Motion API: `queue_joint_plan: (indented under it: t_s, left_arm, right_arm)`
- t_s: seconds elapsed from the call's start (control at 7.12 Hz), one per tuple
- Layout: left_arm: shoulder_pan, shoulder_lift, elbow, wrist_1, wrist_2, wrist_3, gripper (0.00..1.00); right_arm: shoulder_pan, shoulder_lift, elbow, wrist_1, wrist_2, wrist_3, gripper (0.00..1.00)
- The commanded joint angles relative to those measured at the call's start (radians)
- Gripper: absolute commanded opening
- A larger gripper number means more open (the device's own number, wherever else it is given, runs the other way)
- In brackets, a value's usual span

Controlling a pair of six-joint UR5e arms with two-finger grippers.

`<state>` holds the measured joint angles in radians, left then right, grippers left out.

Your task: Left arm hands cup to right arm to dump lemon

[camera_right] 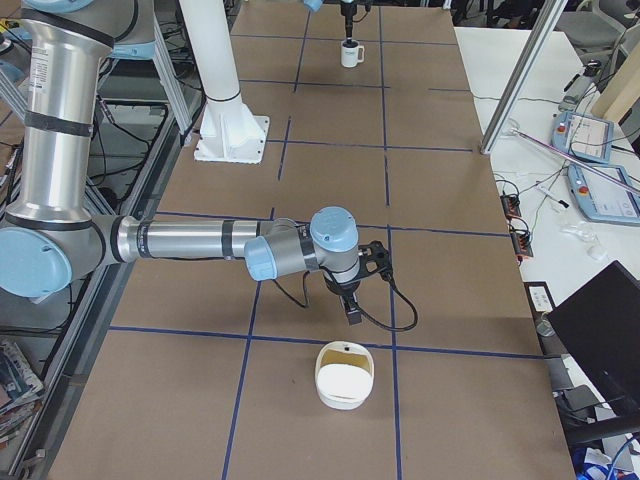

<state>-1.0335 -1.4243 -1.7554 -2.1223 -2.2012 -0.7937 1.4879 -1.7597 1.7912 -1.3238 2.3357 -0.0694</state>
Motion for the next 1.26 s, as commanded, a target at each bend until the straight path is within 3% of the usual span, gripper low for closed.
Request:
queue_joint_plan:
  t_s: [0.0, 0.14, 0.28, 0.7, 0.84, 1.12]
  left_arm:
    - [0.023, -0.002, 0.005, 0.002, 0.011, 0.001, 0.50]
    - [0.023, -0.002, 0.005, 0.002, 0.011, 0.005, 0.11]
    - [0.023, -0.002, 0.002, 0.002, 0.011, 0.005, 0.01]
    - [0.001, -0.019, -0.044, 0.060, -0.003, 0.001, 0.00]
    - [-0.017, -0.078, -0.079, 0.167, -0.003, 0.001, 0.00]
    - [-0.039, -0.225, -0.220, 0.504, -0.002, -0.001, 0.00]
  right_arm:
    - [0.000, -0.001, -0.003, 0.000, 0.001, -0.001, 1.00]
    - [0.000, -0.001, -0.004, 0.000, 0.001, -0.001, 1.00]
    - [0.000, -0.003, -0.004, 0.000, 0.007, -0.001, 1.00]
    - [0.000, 0.000, 0.005, 0.002, 0.007, -0.001, 1.00]
    - [0.000, 0.015, 0.016, 0.005, 0.007, -0.009, 1.00]
    - [-0.008, 0.084, 0.045, 0.005, 0.007, -0.003, 1.00]
